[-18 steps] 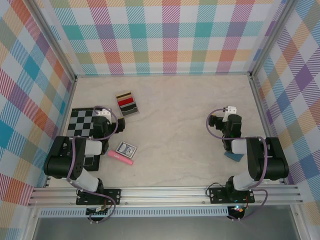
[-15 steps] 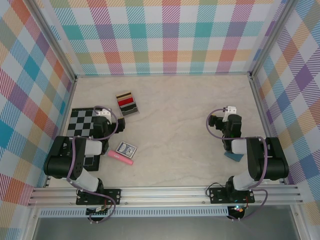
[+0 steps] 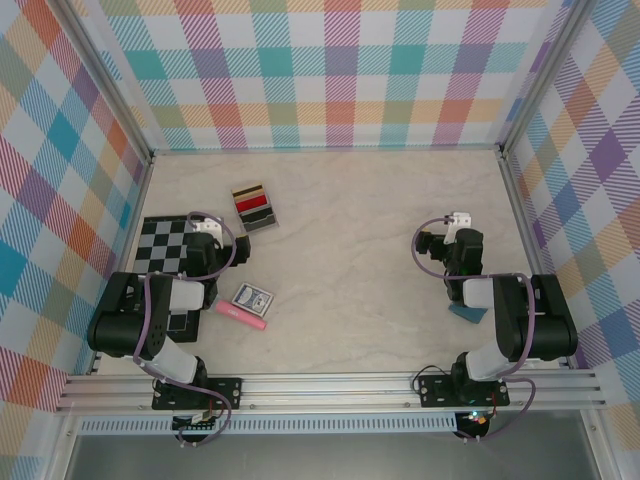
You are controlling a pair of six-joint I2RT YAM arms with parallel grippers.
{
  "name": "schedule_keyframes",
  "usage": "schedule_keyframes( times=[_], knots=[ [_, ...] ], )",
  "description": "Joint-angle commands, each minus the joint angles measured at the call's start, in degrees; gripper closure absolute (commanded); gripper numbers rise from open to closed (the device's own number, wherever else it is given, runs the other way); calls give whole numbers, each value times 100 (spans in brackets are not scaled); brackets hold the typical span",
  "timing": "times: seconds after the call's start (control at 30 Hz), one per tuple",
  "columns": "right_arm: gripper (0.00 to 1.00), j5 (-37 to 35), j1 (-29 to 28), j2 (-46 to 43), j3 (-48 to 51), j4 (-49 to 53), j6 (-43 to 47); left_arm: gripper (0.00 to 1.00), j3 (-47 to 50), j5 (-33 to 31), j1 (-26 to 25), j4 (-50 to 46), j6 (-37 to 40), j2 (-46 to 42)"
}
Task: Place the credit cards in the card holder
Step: Move the card holder to the center of the table.
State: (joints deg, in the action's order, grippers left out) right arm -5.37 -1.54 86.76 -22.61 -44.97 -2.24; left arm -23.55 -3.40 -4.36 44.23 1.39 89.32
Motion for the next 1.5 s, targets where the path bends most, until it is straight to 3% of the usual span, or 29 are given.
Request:
schedule_keyframes(
  times=[0.0,0.13,0.23,0.37,0.5,0.6,0.67,0.8,0.9,1.0,1.2,1.27,1.47],
  knots=[
    [0,123,17,35,-68,-179,90,0,98,115,76,390,79,-99],
    [0,105,2,-52,-103,-44,96,0,280,-96,83,517,-31,-352],
    [0,-105,-1,-390,-243,479,6,0,208,-180,170,44,-167,-733],
    [0,-755,13,-1177,-1402,3784,-988,0,98,-100,242,-711,-247,-1534],
    [0,-1138,107,-1054,-2872,7235,-2384,0,-481,-433,251,-2061,-1162,-2284],
    [0,-1066,313,-1026,-3035,8334,-3025,0,-1264,-815,245,-3900,-2137,-2652],
    [0,-696,556,-1183,-2894,8559,-3186,0,-1685,-856,251,-4950,-2675,-2799],
    [5,66,1182,-1557,-2452,8717,-3444,0,-1982,872,251,-5483,-2732,-3103],
    [8,-88,1446,-1739,-2230,9069,-3749,0,-2035,2004,247,-5559,-2981,-3204],
    [13,162,1521,-1914,-1892,8917,-3781,0,-2007,2727,137,-5595,-3181,-3201],
    [22,1430,1421,-1332,-1641,8320,-3670,0,-1808,2929,-409,-5741,-3281,-3238],
    [26,1489,1248,-977,-1750,8319,-3652,0,-1751,2855,-550,-5741,-3310,-3261],
    [26,1688,65,-317,-2019,8123,-3889,0,-1711,2768,-850,-5783,-3372,-3239]
  ],
)
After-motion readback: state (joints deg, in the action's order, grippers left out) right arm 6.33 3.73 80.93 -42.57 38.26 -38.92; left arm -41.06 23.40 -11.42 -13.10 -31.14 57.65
